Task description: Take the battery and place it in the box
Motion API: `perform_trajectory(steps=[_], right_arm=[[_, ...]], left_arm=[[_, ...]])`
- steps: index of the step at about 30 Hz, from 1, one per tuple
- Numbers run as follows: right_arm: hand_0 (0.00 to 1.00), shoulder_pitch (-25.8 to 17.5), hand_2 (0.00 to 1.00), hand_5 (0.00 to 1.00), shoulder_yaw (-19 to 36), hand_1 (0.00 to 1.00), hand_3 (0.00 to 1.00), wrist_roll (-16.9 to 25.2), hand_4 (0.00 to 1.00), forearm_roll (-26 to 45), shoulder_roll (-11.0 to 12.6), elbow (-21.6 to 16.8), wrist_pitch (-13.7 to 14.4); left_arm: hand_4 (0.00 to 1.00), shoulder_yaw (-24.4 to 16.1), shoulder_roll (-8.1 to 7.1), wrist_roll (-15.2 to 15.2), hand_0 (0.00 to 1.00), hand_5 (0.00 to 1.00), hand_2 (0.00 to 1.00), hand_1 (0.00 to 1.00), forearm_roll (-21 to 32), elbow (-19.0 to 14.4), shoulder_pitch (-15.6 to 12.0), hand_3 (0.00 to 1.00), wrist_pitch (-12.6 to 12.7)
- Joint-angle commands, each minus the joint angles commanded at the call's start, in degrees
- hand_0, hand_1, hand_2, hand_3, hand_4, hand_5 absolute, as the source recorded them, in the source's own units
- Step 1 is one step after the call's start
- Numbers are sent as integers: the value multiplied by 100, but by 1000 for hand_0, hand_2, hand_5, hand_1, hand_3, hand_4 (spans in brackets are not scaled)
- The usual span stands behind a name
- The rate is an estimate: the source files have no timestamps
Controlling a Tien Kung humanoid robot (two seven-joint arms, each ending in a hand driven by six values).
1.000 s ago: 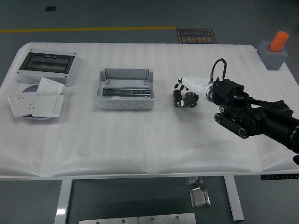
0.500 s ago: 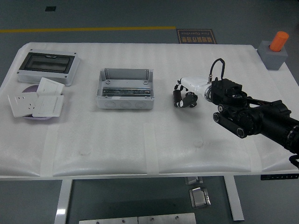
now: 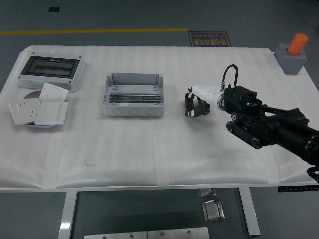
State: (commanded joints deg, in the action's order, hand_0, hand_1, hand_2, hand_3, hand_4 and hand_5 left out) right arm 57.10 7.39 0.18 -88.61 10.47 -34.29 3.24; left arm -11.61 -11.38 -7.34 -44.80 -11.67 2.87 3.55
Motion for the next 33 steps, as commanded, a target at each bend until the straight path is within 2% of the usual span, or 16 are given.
perform_trajectory(steps=[20, 21, 26, 27, 32, 33], right_arm=[[659, 0, 721, 420, 53, 669, 786, 3, 864, -104, 38, -70, 20], [656, 1, 716, 306, 53, 668, 762, 9, 764, -107, 40, -76, 32], [656, -2, 716, 306, 53, 668, 762, 25, 764, -122, 48, -95, 93], [650, -5, 685, 175, 54, 662, 684, 27, 478, -123, 48, -97, 99], [650, -29, 685, 175, 73, 662, 684, 35, 478, -138, 41, -92, 81], [641, -34, 672, 64, 77, 651, 677, 37, 221, -139, 41, -90, 75]], left_arm=[[417, 179, -7, 142, 598, 428, 471, 624, 205, -23, 22, 606, 92], [415, 188, -6, 151, 596, 427, 470, 623, 216, -25, 24, 605, 98], [415, 258, -6, 204, 596, 427, 470, 623, 298, -31, 34, 605, 138], [415, 273, -7, 214, 595, 424, 472, 621, 312, -33, 35, 607, 145], [415, 304, -15, 235, 595, 424, 472, 621, 340, -36, 38, 607, 157], [415, 310, -16, 239, 596, 426, 482, 620, 347, -36, 39, 607, 159]])
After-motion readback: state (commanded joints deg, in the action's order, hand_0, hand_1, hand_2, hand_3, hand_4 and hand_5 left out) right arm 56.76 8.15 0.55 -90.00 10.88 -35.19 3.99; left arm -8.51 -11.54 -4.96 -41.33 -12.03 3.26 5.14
